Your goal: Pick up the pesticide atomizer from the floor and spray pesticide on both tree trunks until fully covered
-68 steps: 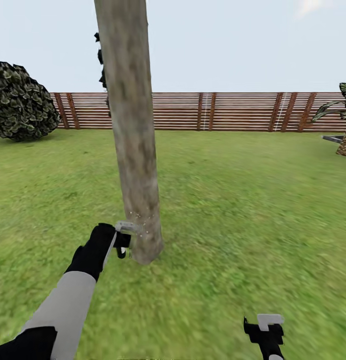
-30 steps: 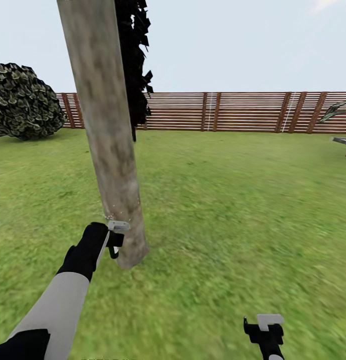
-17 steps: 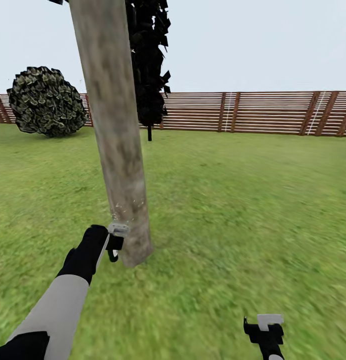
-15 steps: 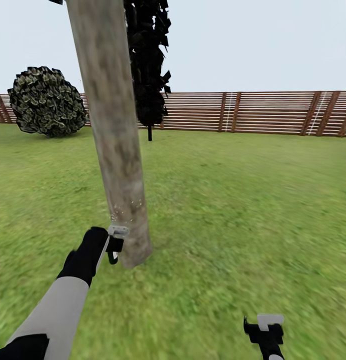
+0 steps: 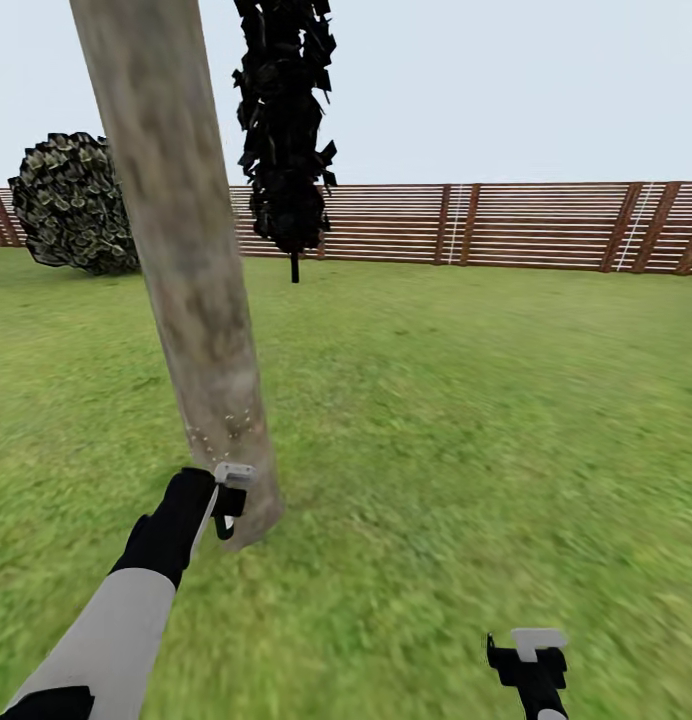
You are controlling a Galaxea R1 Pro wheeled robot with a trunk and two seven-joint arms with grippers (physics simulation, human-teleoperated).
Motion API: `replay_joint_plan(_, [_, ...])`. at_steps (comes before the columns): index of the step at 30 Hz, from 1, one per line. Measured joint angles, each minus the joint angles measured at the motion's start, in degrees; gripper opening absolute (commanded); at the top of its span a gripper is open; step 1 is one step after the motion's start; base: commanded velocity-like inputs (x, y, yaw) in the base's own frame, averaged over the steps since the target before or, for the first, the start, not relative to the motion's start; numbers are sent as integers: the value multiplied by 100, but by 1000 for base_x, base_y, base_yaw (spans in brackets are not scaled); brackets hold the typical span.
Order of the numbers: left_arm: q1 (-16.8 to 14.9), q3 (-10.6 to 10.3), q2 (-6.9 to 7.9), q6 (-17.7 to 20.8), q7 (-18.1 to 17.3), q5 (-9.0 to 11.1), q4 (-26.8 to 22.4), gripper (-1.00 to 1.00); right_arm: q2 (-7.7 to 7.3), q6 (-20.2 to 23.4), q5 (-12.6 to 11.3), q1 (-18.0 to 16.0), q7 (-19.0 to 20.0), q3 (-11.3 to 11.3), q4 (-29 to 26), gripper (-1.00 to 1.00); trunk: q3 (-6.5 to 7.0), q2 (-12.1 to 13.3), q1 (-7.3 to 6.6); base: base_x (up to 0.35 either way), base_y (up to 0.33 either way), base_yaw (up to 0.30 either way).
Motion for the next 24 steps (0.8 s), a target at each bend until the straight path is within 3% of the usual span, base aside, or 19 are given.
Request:
replay_joint_plan(8, [149,50,78,-7,0,-24,-1,-100,8,0,0,-3,0,1,2,100,0,0,0,94,-270,163])
replay_joint_plan(11, [273,279,154,-19,-5,-26,4,-100,5,0,-1,-3,1,1,2,100,0,0,0,136,-270,277])
replay_joint_plan(15, [380,302,45,-186,2,46,21,-100,9,0,-1,-5,0,1,2,100,0,0,-1,160,-267,275])
replay_joint_plan(18, [389,355,50,-317,8,-12,178,-100,7,0,-1,-3,0,1,1,100,0,0,-1,172,-262,133])
replay_joint_plan(21, [476,697,218,-561,10,-56,427,-100,6,0,0,-3,5,1,0,100,0,0,-1,174,-260,15])
replay_joint_plan(22, [531,895,317,-857,11,-73,471,-100,5,0,0,-4,7,1,0,100,0,0,-1,175,-260,4])
replay_joint_plan(24, [562,968,304,-1034,8,14,597,-100,8,0,-1,-2,9,1,0,100,0,0,-1,176,-260,5])
